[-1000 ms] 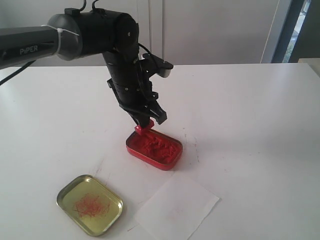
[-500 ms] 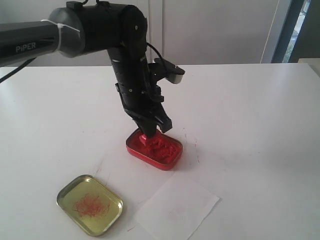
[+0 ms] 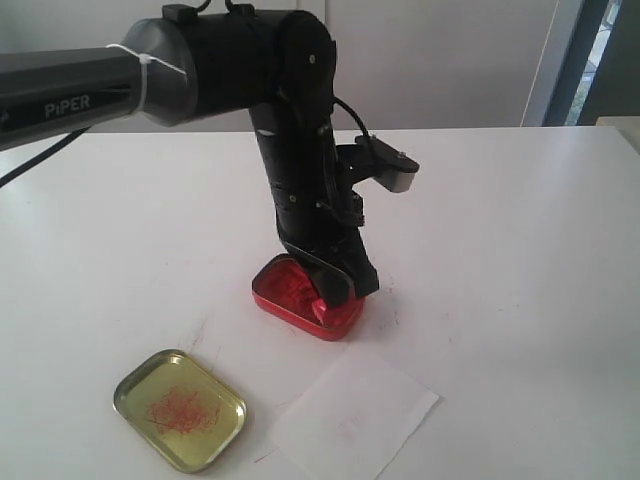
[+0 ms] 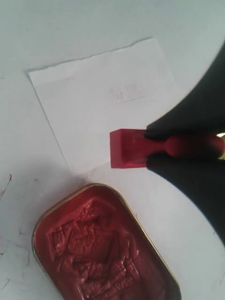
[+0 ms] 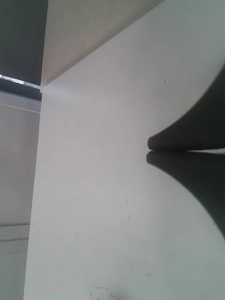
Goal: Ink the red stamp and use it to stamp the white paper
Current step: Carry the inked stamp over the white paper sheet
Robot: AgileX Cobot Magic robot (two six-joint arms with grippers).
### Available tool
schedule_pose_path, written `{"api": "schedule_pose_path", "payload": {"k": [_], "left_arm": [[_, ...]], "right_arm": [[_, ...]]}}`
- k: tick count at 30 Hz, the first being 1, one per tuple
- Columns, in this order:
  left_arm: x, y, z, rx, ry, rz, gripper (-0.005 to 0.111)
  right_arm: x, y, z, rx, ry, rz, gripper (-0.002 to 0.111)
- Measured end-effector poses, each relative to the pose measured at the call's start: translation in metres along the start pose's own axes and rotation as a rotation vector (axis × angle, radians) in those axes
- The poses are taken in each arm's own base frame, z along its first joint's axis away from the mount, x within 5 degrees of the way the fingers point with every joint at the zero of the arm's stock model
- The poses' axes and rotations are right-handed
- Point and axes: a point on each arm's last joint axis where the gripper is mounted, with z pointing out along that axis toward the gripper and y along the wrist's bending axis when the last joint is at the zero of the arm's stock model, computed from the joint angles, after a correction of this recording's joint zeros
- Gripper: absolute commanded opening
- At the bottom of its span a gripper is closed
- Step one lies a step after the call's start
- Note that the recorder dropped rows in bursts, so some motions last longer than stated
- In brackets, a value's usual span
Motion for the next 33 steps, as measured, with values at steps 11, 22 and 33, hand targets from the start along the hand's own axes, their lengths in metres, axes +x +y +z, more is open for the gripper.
{"api": "schedule_pose_path", "payload": {"k": [11, 22, 33], "left_arm": [[-0.003, -0.026, 0.009, 0.023, 0.028, 0.059, 0.0], [0.004, -0.052, 0.035, 0.054, 0.109, 0.057, 0.0], [0.005, -0.072, 0.059, -0.077, 0.107, 0.029, 0.0]], "right_arm": [[0.0, 0.0, 0.0, 0.0, 0.0, 0.0, 0.0], [0.0, 0.0, 0.0, 0.0, 0.0, 0.002, 0.0], [0.0, 0.0, 0.0, 0.0, 0.0, 0.002, 0.0]]}}
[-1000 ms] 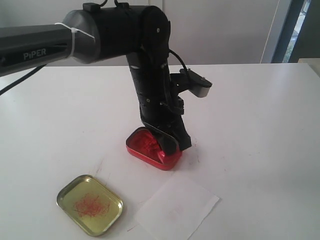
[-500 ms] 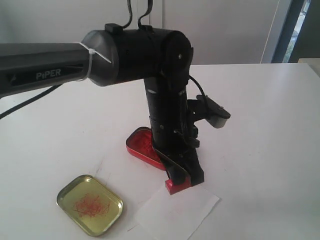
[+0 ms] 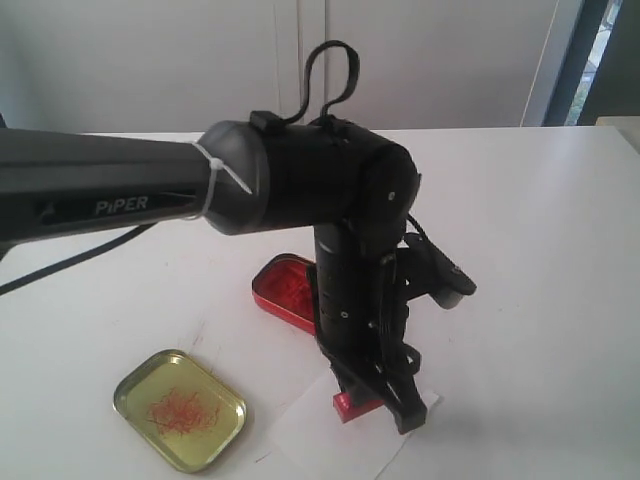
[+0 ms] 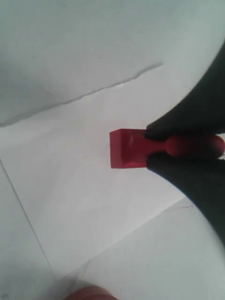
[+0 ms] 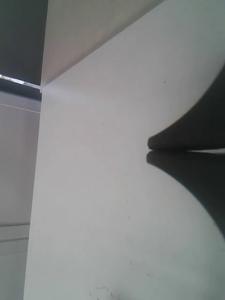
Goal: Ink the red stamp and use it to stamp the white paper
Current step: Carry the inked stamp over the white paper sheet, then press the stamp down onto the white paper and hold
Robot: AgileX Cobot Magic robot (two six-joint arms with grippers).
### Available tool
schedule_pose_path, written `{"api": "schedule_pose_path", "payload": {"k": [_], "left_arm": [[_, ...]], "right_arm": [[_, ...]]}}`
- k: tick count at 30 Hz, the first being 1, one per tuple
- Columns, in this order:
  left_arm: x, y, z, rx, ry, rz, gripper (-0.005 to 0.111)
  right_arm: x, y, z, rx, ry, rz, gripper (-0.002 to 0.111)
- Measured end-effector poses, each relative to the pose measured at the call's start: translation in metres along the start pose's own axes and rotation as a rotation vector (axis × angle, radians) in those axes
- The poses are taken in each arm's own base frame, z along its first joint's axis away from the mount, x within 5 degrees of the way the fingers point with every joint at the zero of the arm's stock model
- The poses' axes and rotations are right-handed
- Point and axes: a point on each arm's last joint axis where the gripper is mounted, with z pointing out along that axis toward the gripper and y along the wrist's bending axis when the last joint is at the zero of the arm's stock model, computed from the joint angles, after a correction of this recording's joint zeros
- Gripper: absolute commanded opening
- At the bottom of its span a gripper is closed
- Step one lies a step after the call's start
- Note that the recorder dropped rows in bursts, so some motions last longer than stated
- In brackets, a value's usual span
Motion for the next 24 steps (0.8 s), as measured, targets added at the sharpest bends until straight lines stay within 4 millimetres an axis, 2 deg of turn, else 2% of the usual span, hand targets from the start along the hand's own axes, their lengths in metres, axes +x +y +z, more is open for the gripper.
{"api": "schedule_pose_path", "payload": {"k": [6, 13, 16, 20, 24], "left_arm": [[-0.003, -0.007, 0.004, -0.058, -0.017, 0.01, 0.0], [0.004, -0.013, 0.018, -0.001, -0.01, 0.021, 0.0], [0.004, -0.009, 0.008, 0.042, -0.051, 0.003, 0.0], [0.008, 0.006, -0.012, 0.04, -0.11, -0.029, 0.0], [0.012, 0.011, -0.014, 0.032, -0.118, -0.038, 0.0]], "right_arm": [[0.0, 0.0, 0.0, 0.0, 0.0, 0.0, 0.0], [0.0, 0.0, 0.0, 0.0, 0.0, 0.0, 0.0], [0.0, 0.0, 0.0, 0.0, 0.0, 0.0, 0.0], [0.0, 0.0, 0.0, 0.0, 0.0, 0.0, 0.0], [0.0, 0.0, 0.0, 0.0, 0.0, 0.0, 0.0]]}}
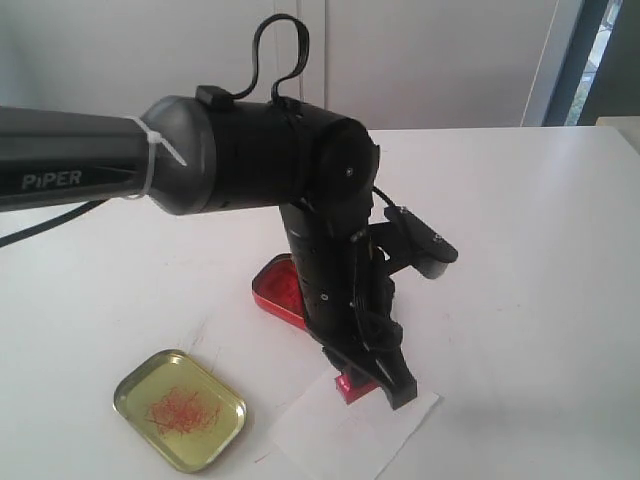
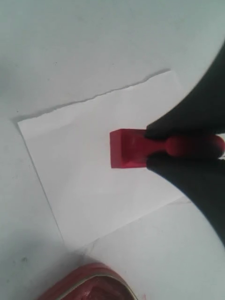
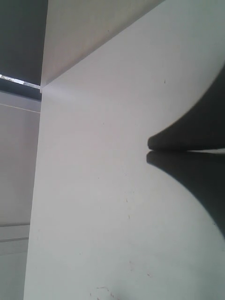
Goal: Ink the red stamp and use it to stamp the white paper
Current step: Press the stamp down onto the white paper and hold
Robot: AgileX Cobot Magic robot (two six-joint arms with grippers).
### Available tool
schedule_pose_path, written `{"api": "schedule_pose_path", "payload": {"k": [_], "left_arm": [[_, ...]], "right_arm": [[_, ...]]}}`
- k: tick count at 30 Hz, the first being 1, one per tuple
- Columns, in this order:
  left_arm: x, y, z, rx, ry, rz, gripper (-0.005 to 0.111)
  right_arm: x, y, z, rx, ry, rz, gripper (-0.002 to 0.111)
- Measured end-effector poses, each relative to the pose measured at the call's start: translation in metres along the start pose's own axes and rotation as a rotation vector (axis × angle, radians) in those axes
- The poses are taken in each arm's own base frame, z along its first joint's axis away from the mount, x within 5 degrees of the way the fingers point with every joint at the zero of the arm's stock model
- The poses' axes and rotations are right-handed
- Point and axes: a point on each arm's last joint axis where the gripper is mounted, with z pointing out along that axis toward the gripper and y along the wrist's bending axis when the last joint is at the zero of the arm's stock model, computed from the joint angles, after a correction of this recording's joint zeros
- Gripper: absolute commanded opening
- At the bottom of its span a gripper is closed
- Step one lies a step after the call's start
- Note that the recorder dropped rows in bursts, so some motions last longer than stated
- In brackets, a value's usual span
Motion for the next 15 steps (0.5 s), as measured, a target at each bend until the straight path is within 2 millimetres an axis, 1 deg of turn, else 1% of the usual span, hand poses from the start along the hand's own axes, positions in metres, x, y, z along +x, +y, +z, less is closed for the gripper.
{"api": "schedule_pose_path", "payload": {"k": [5, 15], "left_arm": [[0.008, 0.0, 0.013, 0.002, 0.018, -0.007, 0.0], [0.01, 0.001, 0.016, -0.001, 0.013, -0.007, 0.0]], "right_arm": [[0.0, 0.0, 0.0, 0.0, 0.0, 0.0, 0.0], [0.0, 0.0, 0.0, 0.0, 0.0, 0.0, 0.0]]}}
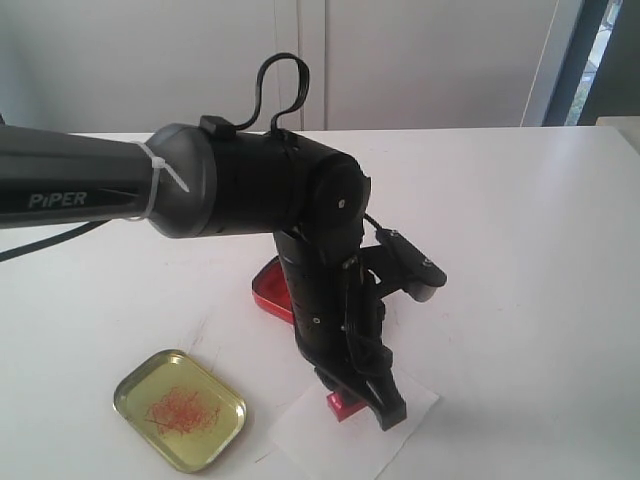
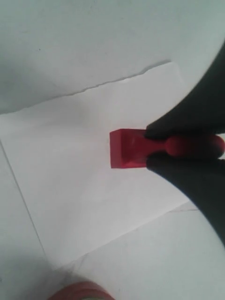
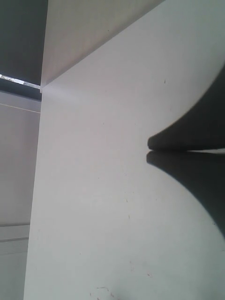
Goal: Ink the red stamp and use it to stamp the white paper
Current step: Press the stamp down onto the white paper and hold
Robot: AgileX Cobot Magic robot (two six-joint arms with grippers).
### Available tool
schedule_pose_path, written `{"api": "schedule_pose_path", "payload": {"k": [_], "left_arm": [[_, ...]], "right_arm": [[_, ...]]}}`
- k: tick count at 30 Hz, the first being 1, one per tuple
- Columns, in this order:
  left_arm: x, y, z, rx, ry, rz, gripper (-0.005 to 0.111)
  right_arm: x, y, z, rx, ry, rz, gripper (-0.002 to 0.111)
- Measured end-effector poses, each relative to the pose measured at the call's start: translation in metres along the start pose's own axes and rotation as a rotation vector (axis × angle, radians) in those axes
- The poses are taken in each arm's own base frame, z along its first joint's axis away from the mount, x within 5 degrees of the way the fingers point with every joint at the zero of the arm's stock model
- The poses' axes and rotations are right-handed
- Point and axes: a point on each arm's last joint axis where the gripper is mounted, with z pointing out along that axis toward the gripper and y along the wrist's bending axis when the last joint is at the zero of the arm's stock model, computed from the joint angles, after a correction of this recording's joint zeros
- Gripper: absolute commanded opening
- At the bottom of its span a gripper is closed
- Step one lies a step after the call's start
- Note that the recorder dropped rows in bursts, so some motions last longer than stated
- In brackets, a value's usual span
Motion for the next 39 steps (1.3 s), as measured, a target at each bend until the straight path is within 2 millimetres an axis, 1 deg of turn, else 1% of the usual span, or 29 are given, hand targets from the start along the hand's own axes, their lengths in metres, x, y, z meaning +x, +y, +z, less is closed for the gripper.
{"api": "schedule_pose_path", "payload": {"k": [8, 15, 39], "left_arm": [[-0.001, 0.0, 0.001, -0.002, -0.005, 0.001, 0.0], [0.001, 0.003, 0.014, -0.003, 0.036, 0.002, 0.0], [-0.001, 0.006, 0.014, -0.04, 0.018, 0.016, 0.0]], "right_arm": [[0.0, 0.0, 0.0, 0.0, 0.0, 0.0, 0.0], [0.0, 0.0, 0.0, 0.0, 0.0, 0.0, 0.0], [0.0, 0.0, 0.0, 0.0, 0.0, 0.0, 0.0]]}}
